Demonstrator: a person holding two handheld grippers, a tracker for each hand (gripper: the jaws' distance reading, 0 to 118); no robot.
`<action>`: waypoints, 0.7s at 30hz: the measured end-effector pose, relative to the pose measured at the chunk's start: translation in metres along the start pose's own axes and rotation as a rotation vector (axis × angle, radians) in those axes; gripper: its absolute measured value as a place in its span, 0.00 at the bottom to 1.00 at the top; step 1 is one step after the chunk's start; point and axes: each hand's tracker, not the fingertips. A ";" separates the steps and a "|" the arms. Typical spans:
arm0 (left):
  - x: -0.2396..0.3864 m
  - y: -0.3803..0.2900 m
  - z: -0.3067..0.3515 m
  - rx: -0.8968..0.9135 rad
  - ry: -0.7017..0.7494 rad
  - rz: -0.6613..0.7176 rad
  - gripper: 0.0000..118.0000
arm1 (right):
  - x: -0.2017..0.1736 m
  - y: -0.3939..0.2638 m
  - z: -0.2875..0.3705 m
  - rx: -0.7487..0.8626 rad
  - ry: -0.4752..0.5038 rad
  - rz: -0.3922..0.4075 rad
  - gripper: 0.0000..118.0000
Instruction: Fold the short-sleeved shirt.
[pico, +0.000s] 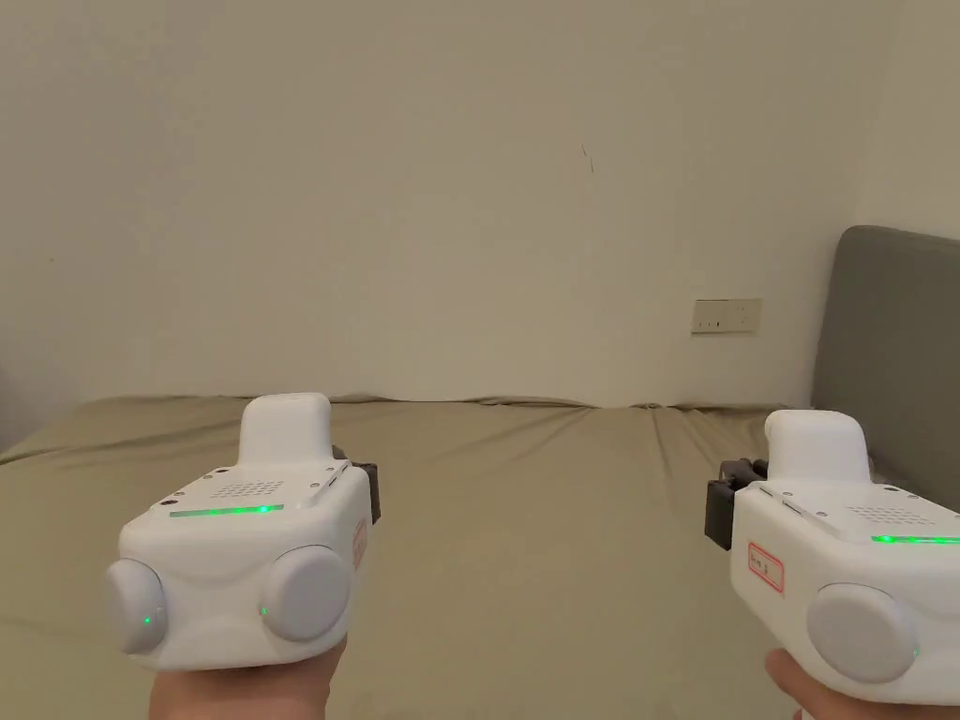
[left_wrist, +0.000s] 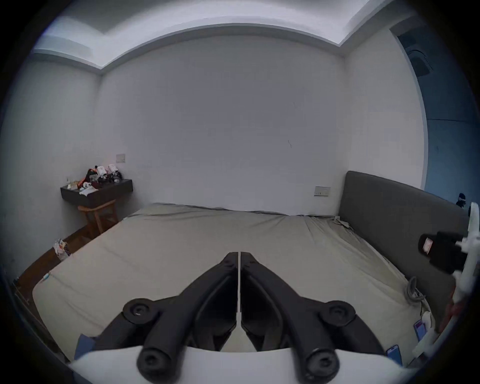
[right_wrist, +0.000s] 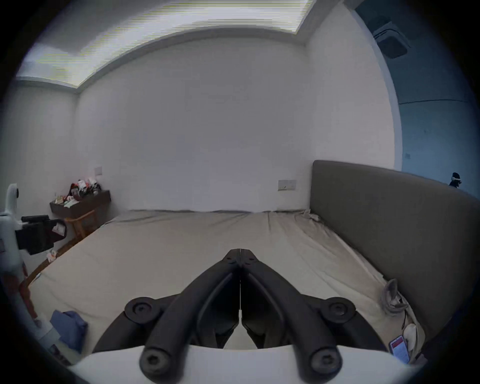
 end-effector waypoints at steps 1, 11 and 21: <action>0.000 -0.001 0.002 0.000 -0.005 0.011 0.00 | -0.002 -0.003 0.001 0.002 0.000 0.004 0.02; 0.004 0.004 0.013 0.012 0.028 -0.038 0.00 | -0.015 -0.003 0.003 -0.012 0.006 0.034 0.02; 0.008 0.012 0.022 0.035 -0.005 -0.020 0.00 | -0.019 0.002 0.009 0.007 0.008 0.033 0.02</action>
